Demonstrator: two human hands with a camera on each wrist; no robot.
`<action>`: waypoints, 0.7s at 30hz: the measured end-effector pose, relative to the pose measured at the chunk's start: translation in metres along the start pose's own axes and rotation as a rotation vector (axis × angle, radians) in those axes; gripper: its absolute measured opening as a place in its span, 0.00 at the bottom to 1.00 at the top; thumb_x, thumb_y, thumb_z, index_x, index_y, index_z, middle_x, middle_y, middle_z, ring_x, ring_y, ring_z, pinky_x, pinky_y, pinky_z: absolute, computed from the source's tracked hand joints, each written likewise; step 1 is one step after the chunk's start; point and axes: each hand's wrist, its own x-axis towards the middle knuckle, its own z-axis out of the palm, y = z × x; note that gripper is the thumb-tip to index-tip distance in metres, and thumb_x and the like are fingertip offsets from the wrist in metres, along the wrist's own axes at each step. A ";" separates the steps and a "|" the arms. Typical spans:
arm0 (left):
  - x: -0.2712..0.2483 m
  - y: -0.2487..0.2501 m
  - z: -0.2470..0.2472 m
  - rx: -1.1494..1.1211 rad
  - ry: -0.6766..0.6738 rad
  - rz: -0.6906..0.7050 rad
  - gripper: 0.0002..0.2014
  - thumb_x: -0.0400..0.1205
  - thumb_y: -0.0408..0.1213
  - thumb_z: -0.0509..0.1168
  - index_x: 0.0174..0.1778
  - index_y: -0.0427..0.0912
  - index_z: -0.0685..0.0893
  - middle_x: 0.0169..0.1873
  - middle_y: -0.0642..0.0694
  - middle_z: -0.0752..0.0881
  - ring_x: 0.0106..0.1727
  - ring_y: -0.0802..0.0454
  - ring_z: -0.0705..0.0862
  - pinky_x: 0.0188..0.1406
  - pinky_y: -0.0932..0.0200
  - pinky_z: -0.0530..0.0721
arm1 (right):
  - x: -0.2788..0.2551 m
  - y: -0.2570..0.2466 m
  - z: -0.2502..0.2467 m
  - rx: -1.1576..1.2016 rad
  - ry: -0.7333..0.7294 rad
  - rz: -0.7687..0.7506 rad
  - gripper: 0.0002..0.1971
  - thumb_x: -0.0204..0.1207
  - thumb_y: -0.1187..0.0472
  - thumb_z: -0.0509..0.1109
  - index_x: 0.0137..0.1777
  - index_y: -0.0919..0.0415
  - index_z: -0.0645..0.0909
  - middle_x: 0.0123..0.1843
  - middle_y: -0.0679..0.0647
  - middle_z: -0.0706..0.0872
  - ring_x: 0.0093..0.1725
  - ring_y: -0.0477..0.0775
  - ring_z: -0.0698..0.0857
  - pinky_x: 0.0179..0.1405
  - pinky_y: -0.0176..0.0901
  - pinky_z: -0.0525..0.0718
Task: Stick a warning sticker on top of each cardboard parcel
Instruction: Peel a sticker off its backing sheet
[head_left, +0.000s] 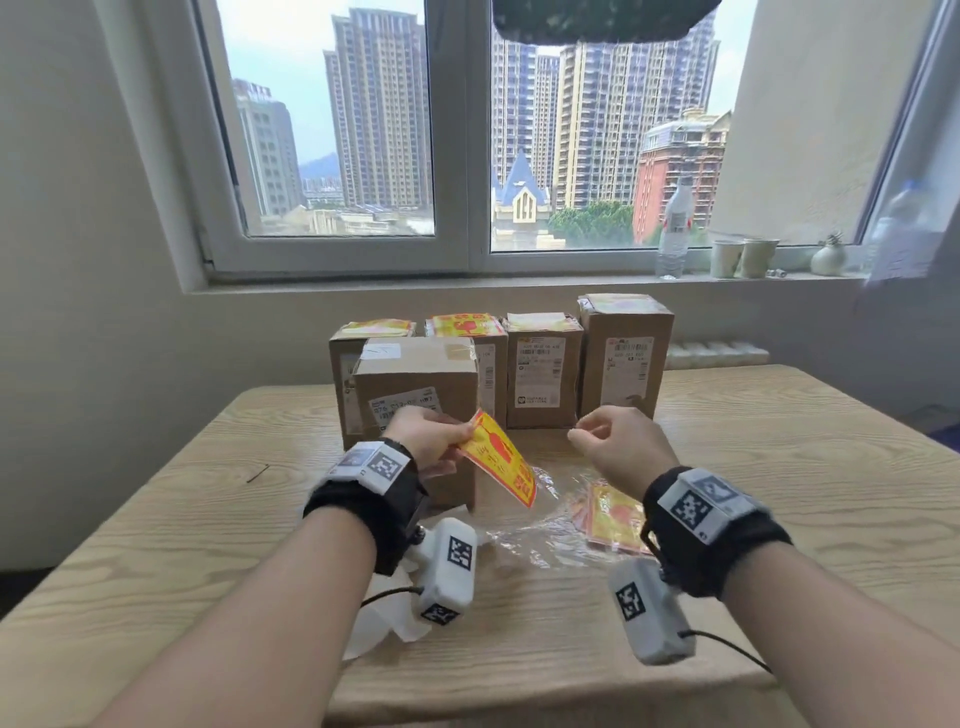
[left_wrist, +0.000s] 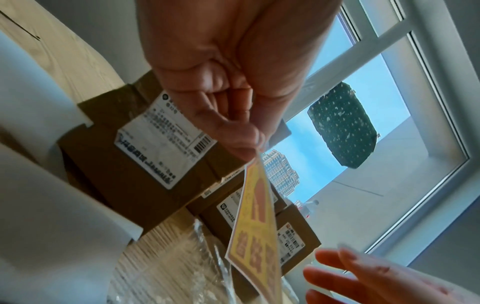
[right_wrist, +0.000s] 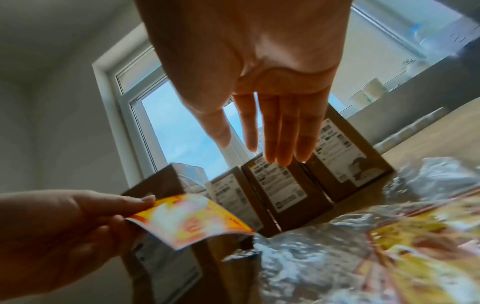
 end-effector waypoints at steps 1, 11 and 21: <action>-0.003 0.000 -0.003 -0.073 -0.005 0.008 0.11 0.79 0.34 0.71 0.55 0.32 0.85 0.42 0.39 0.90 0.36 0.52 0.86 0.26 0.65 0.85 | -0.002 -0.008 0.002 0.035 0.005 0.003 0.17 0.80 0.47 0.67 0.61 0.56 0.81 0.55 0.49 0.87 0.52 0.49 0.84 0.56 0.47 0.85; -0.031 0.000 -0.013 -0.202 -0.261 0.046 0.05 0.82 0.30 0.66 0.52 0.33 0.83 0.39 0.41 0.90 0.33 0.53 0.90 0.29 0.62 0.89 | -0.009 -0.027 0.012 0.604 -0.155 0.212 0.22 0.75 0.67 0.74 0.68 0.63 0.74 0.53 0.57 0.88 0.49 0.55 0.90 0.52 0.52 0.90; -0.030 0.003 0.003 -0.084 -0.353 0.096 0.04 0.81 0.30 0.67 0.47 0.39 0.88 0.39 0.43 0.92 0.33 0.56 0.90 0.30 0.65 0.86 | -0.003 -0.018 0.000 0.612 -0.059 0.173 0.18 0.78 0.72 0.68 0.67 0.63 0.74 0.52 0.58 0.87 0.50 0.55 0.89 0.45 0.44 0.88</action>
